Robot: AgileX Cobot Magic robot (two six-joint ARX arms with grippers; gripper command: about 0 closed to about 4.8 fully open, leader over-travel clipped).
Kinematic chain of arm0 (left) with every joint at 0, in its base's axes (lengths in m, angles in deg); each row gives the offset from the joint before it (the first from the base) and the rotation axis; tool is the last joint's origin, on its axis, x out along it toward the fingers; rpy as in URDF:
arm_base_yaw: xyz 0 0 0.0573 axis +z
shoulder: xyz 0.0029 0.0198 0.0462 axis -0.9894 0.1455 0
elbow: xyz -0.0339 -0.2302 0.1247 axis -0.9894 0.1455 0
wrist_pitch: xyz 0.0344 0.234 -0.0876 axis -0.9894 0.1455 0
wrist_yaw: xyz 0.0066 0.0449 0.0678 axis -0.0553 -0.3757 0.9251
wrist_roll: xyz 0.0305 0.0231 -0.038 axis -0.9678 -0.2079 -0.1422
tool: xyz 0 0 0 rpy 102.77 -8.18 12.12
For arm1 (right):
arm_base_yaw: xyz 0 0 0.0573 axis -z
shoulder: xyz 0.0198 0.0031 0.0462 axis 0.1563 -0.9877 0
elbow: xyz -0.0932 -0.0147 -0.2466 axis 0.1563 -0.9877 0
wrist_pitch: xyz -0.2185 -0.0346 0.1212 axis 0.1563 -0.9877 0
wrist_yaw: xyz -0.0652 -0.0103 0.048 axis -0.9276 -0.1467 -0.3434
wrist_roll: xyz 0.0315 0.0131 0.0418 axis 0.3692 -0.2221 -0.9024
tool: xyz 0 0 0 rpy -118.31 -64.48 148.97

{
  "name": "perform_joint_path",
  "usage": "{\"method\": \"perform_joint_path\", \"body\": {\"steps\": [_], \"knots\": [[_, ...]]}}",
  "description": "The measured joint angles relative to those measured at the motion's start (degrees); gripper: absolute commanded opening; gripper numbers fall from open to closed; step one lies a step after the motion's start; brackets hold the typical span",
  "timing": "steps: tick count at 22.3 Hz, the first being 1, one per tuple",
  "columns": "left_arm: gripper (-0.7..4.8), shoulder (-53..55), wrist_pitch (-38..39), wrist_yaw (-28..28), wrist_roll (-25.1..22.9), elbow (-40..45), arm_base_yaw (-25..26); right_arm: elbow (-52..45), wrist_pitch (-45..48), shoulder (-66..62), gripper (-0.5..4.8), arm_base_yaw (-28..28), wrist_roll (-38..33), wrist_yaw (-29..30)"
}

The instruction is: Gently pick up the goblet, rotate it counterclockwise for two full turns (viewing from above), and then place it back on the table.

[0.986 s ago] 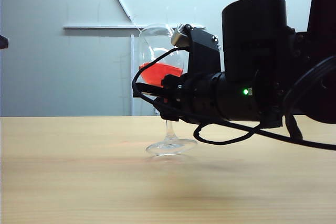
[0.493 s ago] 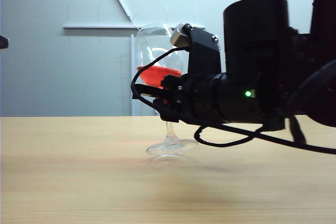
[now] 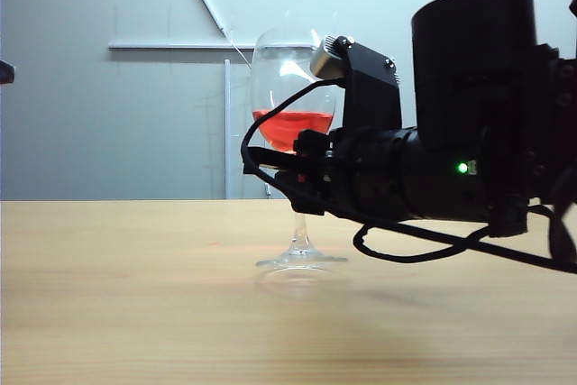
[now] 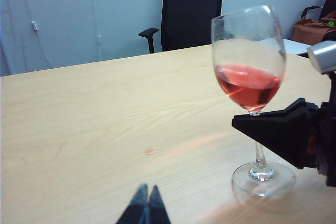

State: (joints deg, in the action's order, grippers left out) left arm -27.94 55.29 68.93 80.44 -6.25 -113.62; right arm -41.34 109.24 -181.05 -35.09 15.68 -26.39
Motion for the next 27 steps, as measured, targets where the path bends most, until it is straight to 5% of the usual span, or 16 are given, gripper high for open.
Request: {"method": "perform_joint_path", "body": {"steps": [20,27], "knots": [[-0.05,0.0,0.0,0.0,0.0,0.0,0.0,-2.5,-7.4,6.3,0.01,-0.1,0.4,3.4],[-0.05,0.0,0.0,0.0,0.0,0.0,0.0,-2.5,-8.2,6.3,0.45,-0.1,0.3,4.1]]}}
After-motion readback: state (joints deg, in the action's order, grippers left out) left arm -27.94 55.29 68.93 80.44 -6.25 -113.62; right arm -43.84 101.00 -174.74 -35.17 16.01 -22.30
